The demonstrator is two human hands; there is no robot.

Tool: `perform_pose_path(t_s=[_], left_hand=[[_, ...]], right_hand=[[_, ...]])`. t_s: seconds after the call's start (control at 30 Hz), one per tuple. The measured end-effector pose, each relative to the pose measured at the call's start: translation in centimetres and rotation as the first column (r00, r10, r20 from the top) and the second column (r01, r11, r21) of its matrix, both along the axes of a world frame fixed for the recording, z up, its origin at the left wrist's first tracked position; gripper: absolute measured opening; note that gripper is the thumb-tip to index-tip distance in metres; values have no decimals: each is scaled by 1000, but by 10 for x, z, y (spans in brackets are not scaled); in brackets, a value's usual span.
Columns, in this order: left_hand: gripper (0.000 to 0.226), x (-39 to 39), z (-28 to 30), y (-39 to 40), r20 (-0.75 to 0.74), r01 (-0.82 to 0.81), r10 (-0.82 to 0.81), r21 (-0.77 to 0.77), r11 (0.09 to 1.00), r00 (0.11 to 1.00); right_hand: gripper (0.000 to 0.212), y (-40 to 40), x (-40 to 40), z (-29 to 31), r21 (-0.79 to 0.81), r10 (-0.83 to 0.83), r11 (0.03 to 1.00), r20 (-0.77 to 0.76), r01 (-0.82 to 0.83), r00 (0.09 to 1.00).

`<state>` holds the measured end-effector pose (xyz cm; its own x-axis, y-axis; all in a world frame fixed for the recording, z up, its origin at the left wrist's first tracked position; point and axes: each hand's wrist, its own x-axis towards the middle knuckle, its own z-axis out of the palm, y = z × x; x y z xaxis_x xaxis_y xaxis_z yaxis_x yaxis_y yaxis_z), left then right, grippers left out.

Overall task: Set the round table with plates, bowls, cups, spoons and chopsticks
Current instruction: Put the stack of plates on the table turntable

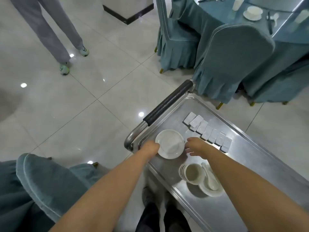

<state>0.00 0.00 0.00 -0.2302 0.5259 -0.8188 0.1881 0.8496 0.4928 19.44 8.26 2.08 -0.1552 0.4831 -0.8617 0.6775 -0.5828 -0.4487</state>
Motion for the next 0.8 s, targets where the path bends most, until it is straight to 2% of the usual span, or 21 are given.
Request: perform_pose_path(t_s=[0.1, 0.23, 0.4, 0.57, 0.7, 0.8], left_hand=[[38, 1, -2, 2, 24, -60, 59, 20, 998, 998], [29, 0, -15, 3, 16, -152, 151, 21, 988, 988], [18, 3, -14, 3, 49, -392, 389, 68, 918, 920], [11, 14, 15, -8, 170, -576, 559, 76, 814, 812], [2, 21, 60, -25, 253, -625, 588, 104, 773, 768], [11, 15, 92, -39, 314, -653, 593, 136, 745, 742]], right_hand=[[17, 1, -5, -6, -1, 10, 1000, 0, -10, 1000], [15, 4, -9, -20, 97, 57, 993, 67, -64, 996], [22, 13, -4, -26, 169, -17, 985, 36, 11, 999], [9, 17, 6, 11, 151, -67, 986, -71, 77, 995], [8, 22, 7, 56, 213, -15, 977, -77, 31, 997], [9, 21, 2, 86, 256, 54, 967, -139, -17, 989]])
